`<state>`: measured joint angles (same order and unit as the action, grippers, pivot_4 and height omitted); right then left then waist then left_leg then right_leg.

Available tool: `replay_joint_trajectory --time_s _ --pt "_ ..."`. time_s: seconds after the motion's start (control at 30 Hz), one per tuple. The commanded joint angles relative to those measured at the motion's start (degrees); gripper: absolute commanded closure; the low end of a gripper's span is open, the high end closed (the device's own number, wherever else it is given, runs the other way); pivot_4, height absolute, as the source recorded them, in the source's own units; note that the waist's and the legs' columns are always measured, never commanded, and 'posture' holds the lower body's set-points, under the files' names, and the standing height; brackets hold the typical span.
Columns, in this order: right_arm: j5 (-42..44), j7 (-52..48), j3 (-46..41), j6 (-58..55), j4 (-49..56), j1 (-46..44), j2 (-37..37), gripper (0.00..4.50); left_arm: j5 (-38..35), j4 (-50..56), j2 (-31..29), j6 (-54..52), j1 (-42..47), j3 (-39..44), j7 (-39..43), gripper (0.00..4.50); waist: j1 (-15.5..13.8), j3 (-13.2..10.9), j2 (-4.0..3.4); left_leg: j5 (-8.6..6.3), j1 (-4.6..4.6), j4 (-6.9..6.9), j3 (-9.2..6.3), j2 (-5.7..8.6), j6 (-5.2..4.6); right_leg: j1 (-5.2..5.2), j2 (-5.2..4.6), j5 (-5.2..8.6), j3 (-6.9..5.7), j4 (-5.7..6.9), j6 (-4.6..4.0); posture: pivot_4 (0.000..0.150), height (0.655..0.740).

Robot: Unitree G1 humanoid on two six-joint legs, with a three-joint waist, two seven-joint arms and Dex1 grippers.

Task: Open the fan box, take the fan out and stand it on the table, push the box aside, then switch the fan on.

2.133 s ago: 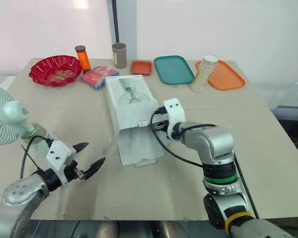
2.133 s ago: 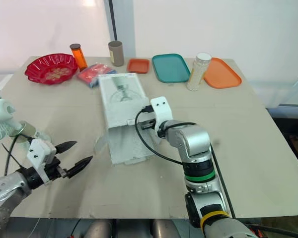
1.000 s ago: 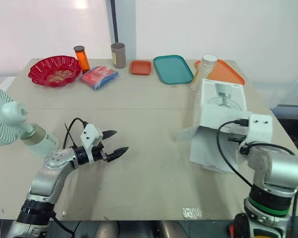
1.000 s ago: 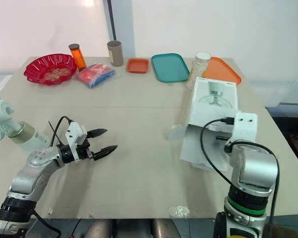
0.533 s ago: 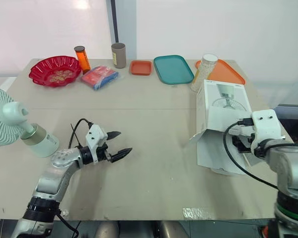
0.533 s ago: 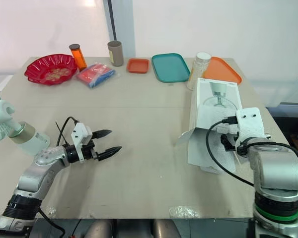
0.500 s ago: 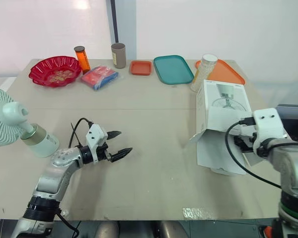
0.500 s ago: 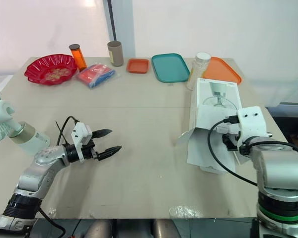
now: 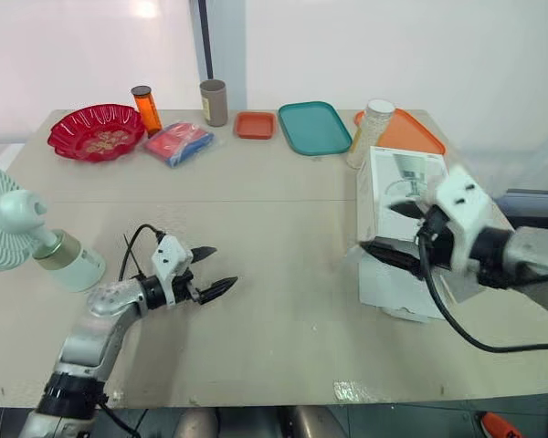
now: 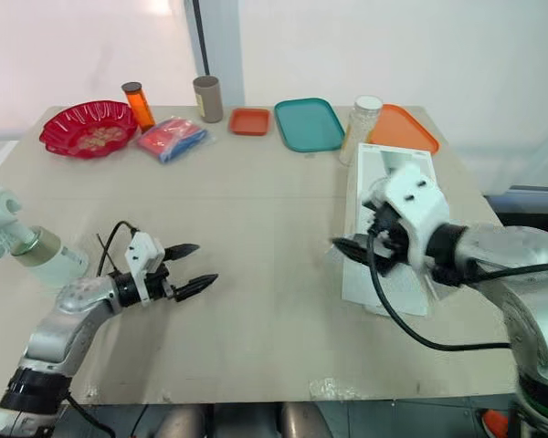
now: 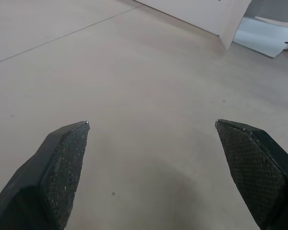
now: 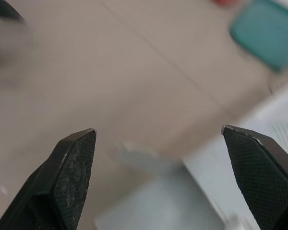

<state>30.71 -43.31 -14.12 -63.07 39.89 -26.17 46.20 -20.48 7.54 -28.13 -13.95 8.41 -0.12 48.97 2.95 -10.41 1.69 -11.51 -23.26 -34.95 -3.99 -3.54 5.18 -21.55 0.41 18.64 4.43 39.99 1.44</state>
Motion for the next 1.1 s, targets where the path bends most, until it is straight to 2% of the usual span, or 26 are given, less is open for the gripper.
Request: replay_joint_trajectory --time_s 0.03,0.13,0.2,0.27,0.37,0.47,0.63,0.97,1.1 --pt "0.26 -3.7 5.24 10.62 -6.51 -2.6 -3.6 0.21 -2.0 8.85 -1.24 -2.34 -4.29 4.13 -3.47 0.0 -0.16 0.0 0.01 0.0 0.01 -0.01 0.0 0.0 0.0 0.01 -0.01 0.0 0.0 0.0 0.0 0.15 0.74" --pt "-0.9 -7.14 10.66 17.4 -13.72 -4.82 -6.79 0.21 -4.4 16.52 -1.72 -5.13 -9.86 7.16 -5.81 0.0 -0.26 -0.01 0.01 0.0 0.01 -0.01 0.0 0.01 0.0 0.03 -0.03 0.01 -0.01 -0.02 0.01 0.15 0.74" --pt "-1.29 -9.52 13.74 21.55 -20.33 -7.45 -10.06 0.21 -8.44 22.62 -1.51 -9.89 -14.42 11.04 -9.19 0.0 -0.17 -0.03 0.03 -0.01 0.01 -0.01 0.0 0.0 0.0 0.03 -0.04 0.01 -0.01 -0.03 0.02 0.15 0.74" --pt "-2.23 -12.24 15.61 26.37 -25.44 -9.2 -11.95 0.21 -12.14 27.21 -1.01 -12.54 -17.83 13.65 -11.3 0.0 -0.21 -0.03 0.03 -0.01 0.04 -0.03 0.0 -0.01 0.0 0.04 -0.03 0.0 -0.01 0.0 0.0 0.15 0.74" --pt "-2.96 -15.09 17.53 31.24 -31.43 -11.29 -14.65 0.21 -13.94 31.91 -0.13 -13.77 -22.29 15.76 -14.38 0.0 -0.23 -0.04 0.02 -0.01 0.06 -0.03 -0.01 -0.02 0.0 0.06 -0.03 0.0 -0.02 0.0 0.0 0.15 0.74" --pt "-4.0 -16.85 19.46 34.35 -33.95 -12.07 -16.38 0.21 -13.15 34.51 -0.21 -13.75 -25.73 16.77 -16.25 0.0 -0.34 -0.04 0.02 -0.01 0.06 -0.04 -0.02 -0.01 0.01 0.09 -0.04 0.0 -0.03 -0.02 0.01 0.15 0.74" --pt "-2.46 -19.75 20.59 37.04 -37.2 -13.49 -20.15 0.21 -15.59 43.48 1.48 -16.72 -30.11 20.06 -24.2 0.0 -0.25 -0.03 0.02 -0.01 0.07 -0.05 -0.02 -0.01 0.01 0.1 -0.04 0.0 -0.02 -0.01 -0.01 0.15 0.74" --pt "-2.29 -25.3 22.2 40.42 -43.85 -17.38 -26.0 0.21 -16.06 48.52 6.19 -14.86 -37.49 31.34 -33.7 0.0 -0.21 -0.03 0.02 -0.02 0.15 -0.04 -0.02 -0.03 0.02 0.12 -0.01 -0.01 -0.02 0.0 -0.04 0.15 0.74" --pt "-4.4 -26.89 24.0 43.07 -47.25 -18.64 -27.22 0.21 -15.95 47.99 8.82 -12.17 -37.16 37.63 -38.23 0.0 -0.21 -0.04 0.02 -0.03 0.14 -0.04 -0.02 -0.03 0.04 0.13 -0.01 -0.01 -0.02 -0.01 -0.04 0.15 0.74"
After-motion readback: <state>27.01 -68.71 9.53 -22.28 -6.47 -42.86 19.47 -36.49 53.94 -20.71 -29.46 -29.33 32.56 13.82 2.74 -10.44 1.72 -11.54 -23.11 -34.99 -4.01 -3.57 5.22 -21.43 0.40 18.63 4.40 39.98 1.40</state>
